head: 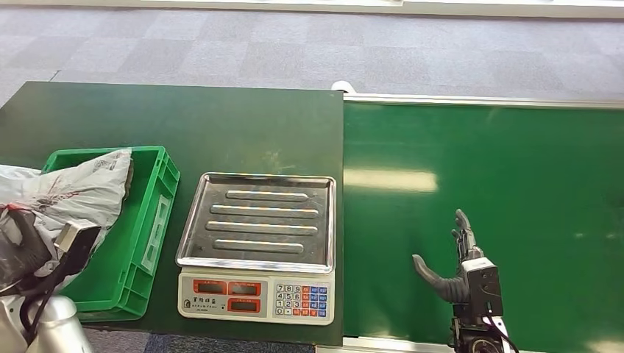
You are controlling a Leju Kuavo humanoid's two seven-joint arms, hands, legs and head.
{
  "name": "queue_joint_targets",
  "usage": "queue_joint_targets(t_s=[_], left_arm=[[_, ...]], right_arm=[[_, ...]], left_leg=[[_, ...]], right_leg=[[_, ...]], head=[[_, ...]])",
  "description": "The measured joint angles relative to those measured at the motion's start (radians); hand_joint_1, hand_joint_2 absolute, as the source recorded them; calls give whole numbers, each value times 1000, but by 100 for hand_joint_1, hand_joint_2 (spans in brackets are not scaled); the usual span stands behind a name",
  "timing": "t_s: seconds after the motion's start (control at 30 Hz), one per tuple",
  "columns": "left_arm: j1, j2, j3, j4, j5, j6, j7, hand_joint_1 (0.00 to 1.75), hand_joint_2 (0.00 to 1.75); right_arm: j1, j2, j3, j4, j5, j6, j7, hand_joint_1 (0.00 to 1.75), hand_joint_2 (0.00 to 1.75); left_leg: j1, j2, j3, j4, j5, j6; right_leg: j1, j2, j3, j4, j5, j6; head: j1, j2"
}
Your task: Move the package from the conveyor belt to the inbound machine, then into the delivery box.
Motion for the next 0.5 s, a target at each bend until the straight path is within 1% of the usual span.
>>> queue_joint_targets(t_s=[0.03, 0.07, 0.13, 0.17, 0.2, 0.33, 0.5], left_arm=[[-6, -2, 18, 13, -12, 0, 0, 161, 0], [-12, -4, 35, 24, -25, 0, 0, 128, 0], [-21, -6, 65, 44, -53, 0, 0, 44, 0], [-24, -8, 75, 52, -66, 0, 0, 11, 0], [-26, -9, 84, 59, -78, 0, 0, 0, 0], [-33, -13, 104, 82, -97, 0, 0, 0, 0], [-35, -16, 107, 97, -87, 0, 0, 0, 0]], right_arm=[[2, 0, -2, -2, 2, 0, 1, 0, 175], [3, 0, -4, -4, 3, 1, 2, 0, 175], [5, 0, -7, -6, 5, 2, 3, 0, 175], [6, -1, -9, -6, 5, 2, 4, 0, 175], [7, -1, -10, -7, 5, 3, 4, 0, 175], [9, -2, -14, -7, 5, 11, 4, 0, 175], [10, -2, -17, -8, 6, 17, 4, 0, 175]], left_leg=[[0, 0, 0, 0, 0, 0], [0, 0, 0, 0, 0, 0], [0, 0, 0, 0, 0, 0], [0, 0, 0, 0, 0, 0], [0, 0, 0, 0, 0, 0], [0, 0, 0, 0, 0, 0], [0, 0, 0, 0, 0, 0]], right_leg=[[0, 0, 0, 0, 0, 0], [0, 0, 0, 0, 0, 0], [0, 0, 0, 0, 0, 0], [0, 0, 0, 0, 0, 0], [0, 0, 0, 0, 0, 0], [0, 0, 0, 0, 0, 0], [0, 0, 0, 0, 0, 0]], head=[[0, 0], [0, 0], [0, 0], [0, 0], [0, 0], [0, 0], [0, 0]])
